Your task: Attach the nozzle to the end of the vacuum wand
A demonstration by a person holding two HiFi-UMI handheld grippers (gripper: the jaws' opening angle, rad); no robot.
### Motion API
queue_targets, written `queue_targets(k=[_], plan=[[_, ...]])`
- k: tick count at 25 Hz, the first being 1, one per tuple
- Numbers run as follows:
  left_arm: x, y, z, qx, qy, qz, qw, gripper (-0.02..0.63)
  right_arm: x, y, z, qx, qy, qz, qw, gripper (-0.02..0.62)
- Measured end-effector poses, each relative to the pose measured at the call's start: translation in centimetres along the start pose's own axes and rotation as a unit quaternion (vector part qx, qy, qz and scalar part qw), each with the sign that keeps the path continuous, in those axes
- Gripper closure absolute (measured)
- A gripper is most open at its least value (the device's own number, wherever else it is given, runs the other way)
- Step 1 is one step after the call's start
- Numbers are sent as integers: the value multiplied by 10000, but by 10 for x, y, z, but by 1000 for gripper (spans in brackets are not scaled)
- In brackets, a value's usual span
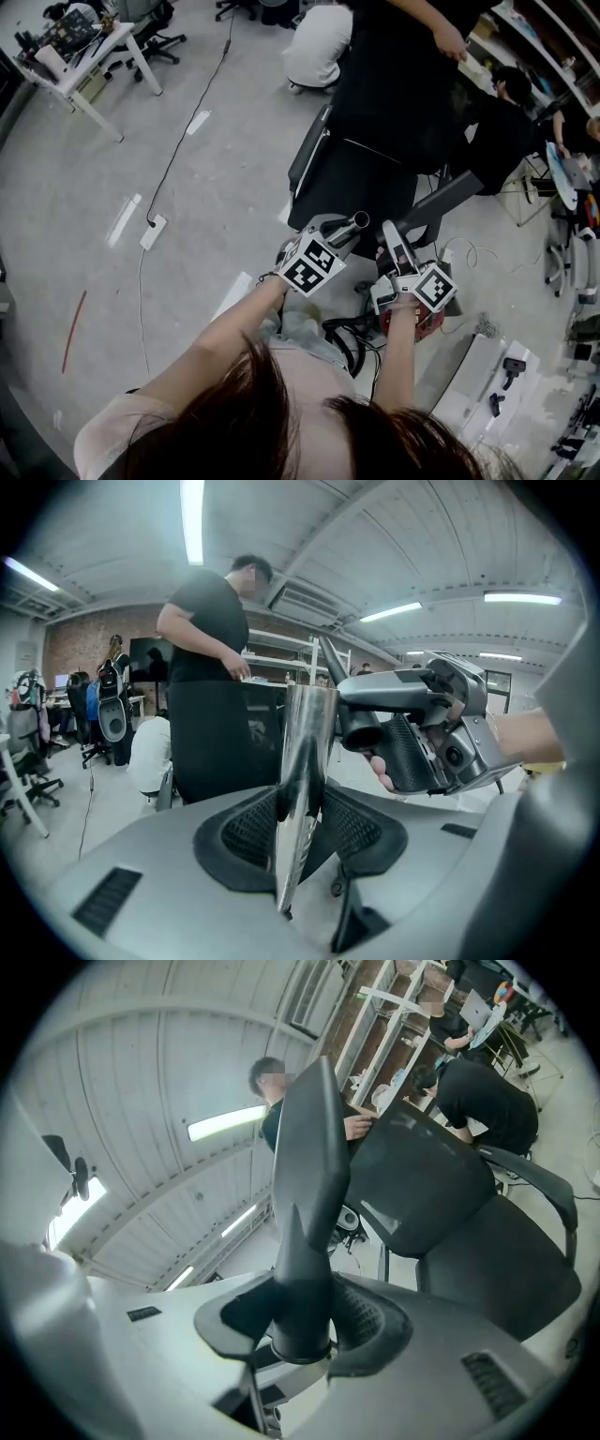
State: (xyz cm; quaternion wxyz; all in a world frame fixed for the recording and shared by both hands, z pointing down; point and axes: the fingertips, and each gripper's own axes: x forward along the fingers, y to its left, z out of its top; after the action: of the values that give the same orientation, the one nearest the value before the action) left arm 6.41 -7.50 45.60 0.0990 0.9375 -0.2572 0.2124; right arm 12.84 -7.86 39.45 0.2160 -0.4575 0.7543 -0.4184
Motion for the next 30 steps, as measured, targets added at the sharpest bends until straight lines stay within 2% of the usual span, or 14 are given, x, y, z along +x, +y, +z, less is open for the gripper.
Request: queue_targets(k=[9, 14, 30], plan=[[1, -1, 2, 19, 61, -59, 10000, 456, 21, 17, 17, -148, -30, 210, 9997, 416], [0, 4, 0, 5, 81, -66, 9999, 456, 36, 33, 20, -306, -8, 470, 9984, 416], [-3, 7, -2, 36, 88, -158, 9998, 456, 55, 53, 4, -717, 233, 557, 9956, 416]])
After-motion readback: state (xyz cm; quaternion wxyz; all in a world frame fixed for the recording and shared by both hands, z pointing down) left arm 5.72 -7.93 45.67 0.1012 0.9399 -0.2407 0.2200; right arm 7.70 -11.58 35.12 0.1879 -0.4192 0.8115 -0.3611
